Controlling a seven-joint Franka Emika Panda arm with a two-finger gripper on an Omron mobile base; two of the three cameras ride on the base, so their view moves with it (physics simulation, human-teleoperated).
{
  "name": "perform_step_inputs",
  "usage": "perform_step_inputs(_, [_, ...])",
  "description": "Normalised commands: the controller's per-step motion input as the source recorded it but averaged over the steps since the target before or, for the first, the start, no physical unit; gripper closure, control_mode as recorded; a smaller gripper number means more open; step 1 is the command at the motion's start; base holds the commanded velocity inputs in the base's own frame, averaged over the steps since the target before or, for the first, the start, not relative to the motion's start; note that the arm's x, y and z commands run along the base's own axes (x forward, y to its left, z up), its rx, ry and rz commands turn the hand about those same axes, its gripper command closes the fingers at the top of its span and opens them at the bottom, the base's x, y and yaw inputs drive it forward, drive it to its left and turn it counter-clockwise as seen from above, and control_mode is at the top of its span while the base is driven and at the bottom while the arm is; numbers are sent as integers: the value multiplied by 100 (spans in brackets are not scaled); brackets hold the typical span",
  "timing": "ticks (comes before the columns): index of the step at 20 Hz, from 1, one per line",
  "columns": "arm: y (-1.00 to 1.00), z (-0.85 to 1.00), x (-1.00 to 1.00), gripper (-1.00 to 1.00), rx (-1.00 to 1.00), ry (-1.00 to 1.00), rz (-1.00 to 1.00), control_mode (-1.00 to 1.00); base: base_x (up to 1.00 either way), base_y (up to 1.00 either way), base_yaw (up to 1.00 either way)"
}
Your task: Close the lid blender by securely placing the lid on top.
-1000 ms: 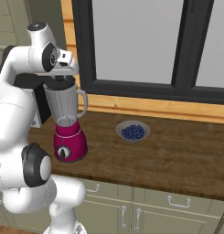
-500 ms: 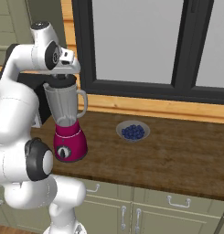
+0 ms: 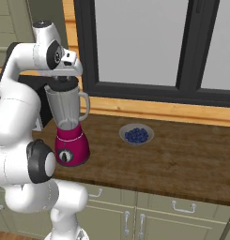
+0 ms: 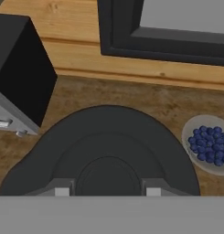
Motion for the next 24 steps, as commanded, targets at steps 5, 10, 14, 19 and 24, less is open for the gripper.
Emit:
perform_step_inputs(5, [0, 0, -6, 100, 0, 10, 0, -100, 0, 0, 0])
perform_step_inputs(10, [0, 2, -14, 100, 0, 11, 0, -100, 0, 0, 0])
perform_step_inputs(14, [0, 5, -16, 100, 0, 8, 0, -100, 0, 0, 0])
perform_step_inputs(19, [0, 19, -3, 100, 0, 1, 0, -100, 0, 0, 0])
perform_step_inputs(24, [0, 7, -19, 100, 0, 0, 0, -100, 0, 0, 0])
